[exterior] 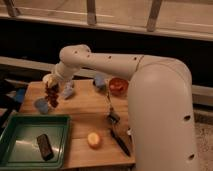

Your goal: Place grapes in plastic cup

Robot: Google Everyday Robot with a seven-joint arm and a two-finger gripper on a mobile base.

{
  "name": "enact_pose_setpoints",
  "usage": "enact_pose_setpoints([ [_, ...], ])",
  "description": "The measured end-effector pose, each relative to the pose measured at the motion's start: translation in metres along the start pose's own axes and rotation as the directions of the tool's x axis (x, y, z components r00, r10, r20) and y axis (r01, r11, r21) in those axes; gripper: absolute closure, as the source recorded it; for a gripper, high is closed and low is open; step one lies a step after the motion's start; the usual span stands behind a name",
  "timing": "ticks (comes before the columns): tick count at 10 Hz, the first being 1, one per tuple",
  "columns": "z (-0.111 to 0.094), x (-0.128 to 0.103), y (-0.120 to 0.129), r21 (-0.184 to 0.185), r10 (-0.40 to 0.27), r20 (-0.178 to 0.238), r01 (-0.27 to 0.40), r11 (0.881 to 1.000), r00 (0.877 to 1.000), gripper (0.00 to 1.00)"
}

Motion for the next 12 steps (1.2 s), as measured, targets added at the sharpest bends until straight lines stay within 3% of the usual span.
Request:
enact_pose_setpoints([
  [3, 0.019, -0.033, 0.037, -0.008, -0.111, 0.028, 0.111, 0.994, 0.993, 1.0],
  [6, 0.045, -0.05, 0.064, -0.015, -0.195, 0.027, 0.196, 0.981, 0.98, 1.0],
  [10, 0.076, -0.048, 0.062, -0.037, -0.217, 0.013, 0.218, 0.975, 0.976, 1.0],
  [11, 0.082, -0.046, 0.058, -0.041, -0.21, 0.01, 0.21, 0.977, 0.978, 0.96],
  [12, 0.086, -0.045, 0.055, -0.049, -0.2, 0.011, 0.2, 0.979, 0.98, 0.86],
])
